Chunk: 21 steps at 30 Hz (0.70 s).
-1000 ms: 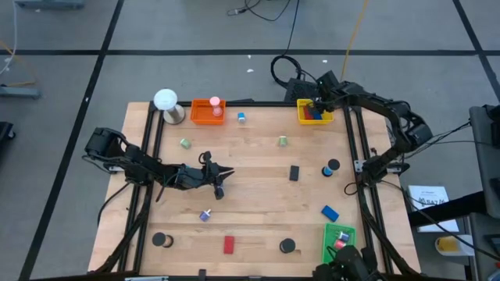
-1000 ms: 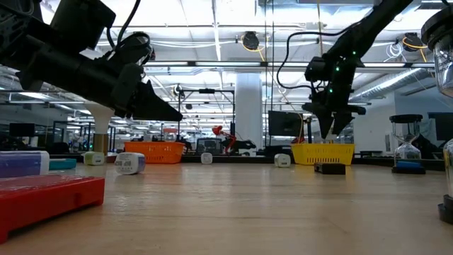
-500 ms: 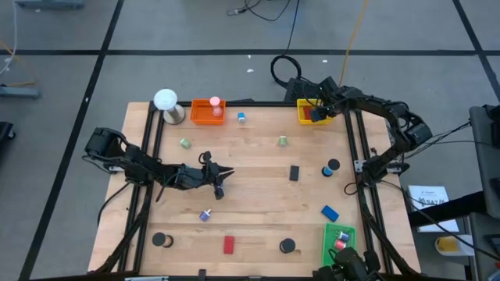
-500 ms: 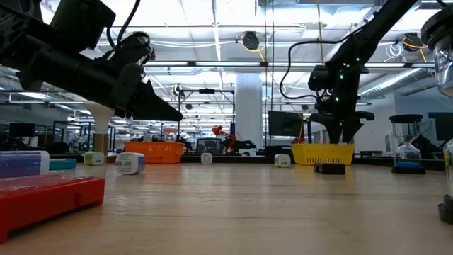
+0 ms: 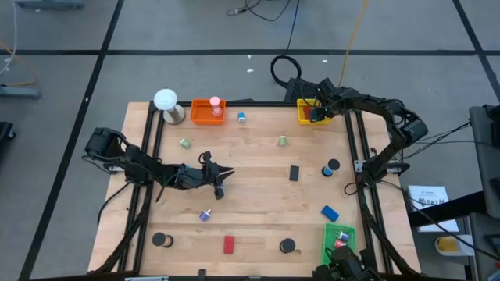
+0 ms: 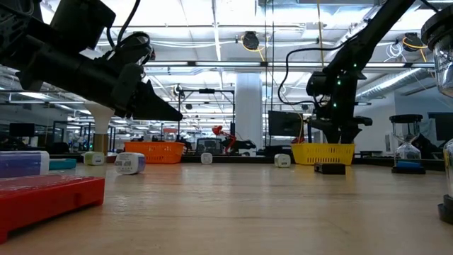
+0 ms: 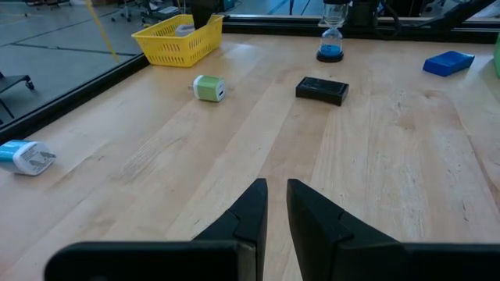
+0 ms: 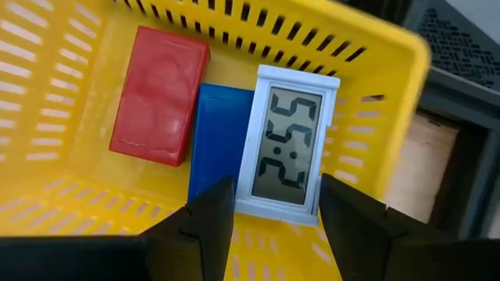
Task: Pick & Place Office items
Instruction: Put the white timer into the yellow basket, then put the right green charger adapter into the green basket
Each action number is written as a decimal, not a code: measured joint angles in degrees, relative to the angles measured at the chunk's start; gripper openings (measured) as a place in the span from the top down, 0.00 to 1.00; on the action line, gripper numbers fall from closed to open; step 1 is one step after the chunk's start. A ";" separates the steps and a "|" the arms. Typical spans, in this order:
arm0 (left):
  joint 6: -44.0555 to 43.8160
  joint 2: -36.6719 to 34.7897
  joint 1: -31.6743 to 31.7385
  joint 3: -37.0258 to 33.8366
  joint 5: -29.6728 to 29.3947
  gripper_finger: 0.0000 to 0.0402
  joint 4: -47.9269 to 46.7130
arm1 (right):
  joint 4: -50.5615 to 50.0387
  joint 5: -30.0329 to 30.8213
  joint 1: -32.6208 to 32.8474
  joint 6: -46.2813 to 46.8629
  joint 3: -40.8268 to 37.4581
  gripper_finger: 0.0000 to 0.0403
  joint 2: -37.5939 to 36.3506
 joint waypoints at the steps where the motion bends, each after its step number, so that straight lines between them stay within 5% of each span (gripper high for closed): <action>1: 0.00 0.00 0.00 0.00 0.01 0.86 0.00 | 0.03 0.00 0.02 -0.24 0.00 0.59 0.40; 21: 0.00 0.00 0.00 0.00 0.00 0.86 0.02 | 0.15 1.74 0.04 0.36 0.09 0.44 -2.41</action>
